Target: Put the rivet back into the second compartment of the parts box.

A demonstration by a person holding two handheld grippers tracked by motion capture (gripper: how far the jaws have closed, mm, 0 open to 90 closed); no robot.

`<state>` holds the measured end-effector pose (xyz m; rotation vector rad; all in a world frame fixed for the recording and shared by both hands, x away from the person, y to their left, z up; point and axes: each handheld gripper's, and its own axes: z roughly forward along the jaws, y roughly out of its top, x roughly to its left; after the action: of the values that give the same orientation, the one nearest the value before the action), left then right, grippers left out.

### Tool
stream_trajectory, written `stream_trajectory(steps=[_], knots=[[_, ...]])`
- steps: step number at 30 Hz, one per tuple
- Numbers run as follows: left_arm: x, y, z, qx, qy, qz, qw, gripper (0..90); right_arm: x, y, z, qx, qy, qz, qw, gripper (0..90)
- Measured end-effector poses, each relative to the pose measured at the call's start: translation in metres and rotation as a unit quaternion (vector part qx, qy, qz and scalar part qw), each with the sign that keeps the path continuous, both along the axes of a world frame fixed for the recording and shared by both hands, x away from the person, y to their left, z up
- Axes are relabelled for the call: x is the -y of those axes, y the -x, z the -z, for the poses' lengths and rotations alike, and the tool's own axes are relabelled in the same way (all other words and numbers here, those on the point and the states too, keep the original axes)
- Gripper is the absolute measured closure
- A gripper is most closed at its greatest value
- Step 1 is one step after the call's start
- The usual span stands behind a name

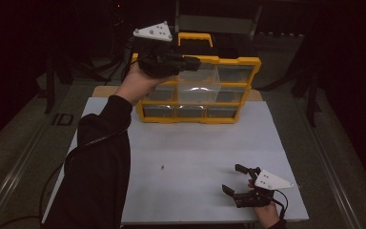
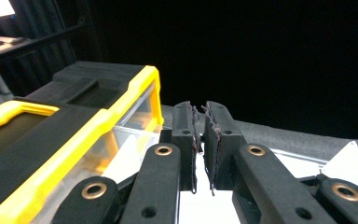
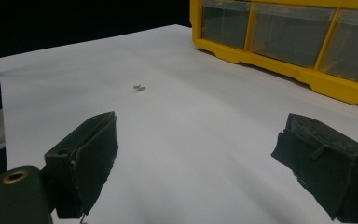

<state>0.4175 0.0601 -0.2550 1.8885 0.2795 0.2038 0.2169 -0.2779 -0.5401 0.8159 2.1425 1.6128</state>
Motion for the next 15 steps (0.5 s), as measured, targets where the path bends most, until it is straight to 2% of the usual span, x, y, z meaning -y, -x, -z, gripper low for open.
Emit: stream_trajectory(steps=[3, 7, 11, 15], knots=[[0.007, -0.006, 0.004, -0.01, 0.0, -0.008, 0.9999, 82.1, 0.0, 0.0, 0.0, -0.001, -0.002, -0.001, 1.0, 11.0], [0.016, -0.013, 0.011, -0.024, -0.013, -0.025, 0.9993, 82.1, 0.0, 0.0, 0.0, -0.001, -0.002, -0.001, 1.0, 11.0], [0.024, -0.019, 0.017, -0.043, -0.032, -0.056, 0.997, 82.1, 0.0, 0.0, 0.0, -0.001, -0.003, -0.002, 1.0, 11.0], [0.027, -0.023, 0.021, -0.056, -0.05, -0.071, 0.9946, 82.1, 0.0, 0.0, 0.0, -0.002, -0.004, -0.003, 1.0, 11.0]])
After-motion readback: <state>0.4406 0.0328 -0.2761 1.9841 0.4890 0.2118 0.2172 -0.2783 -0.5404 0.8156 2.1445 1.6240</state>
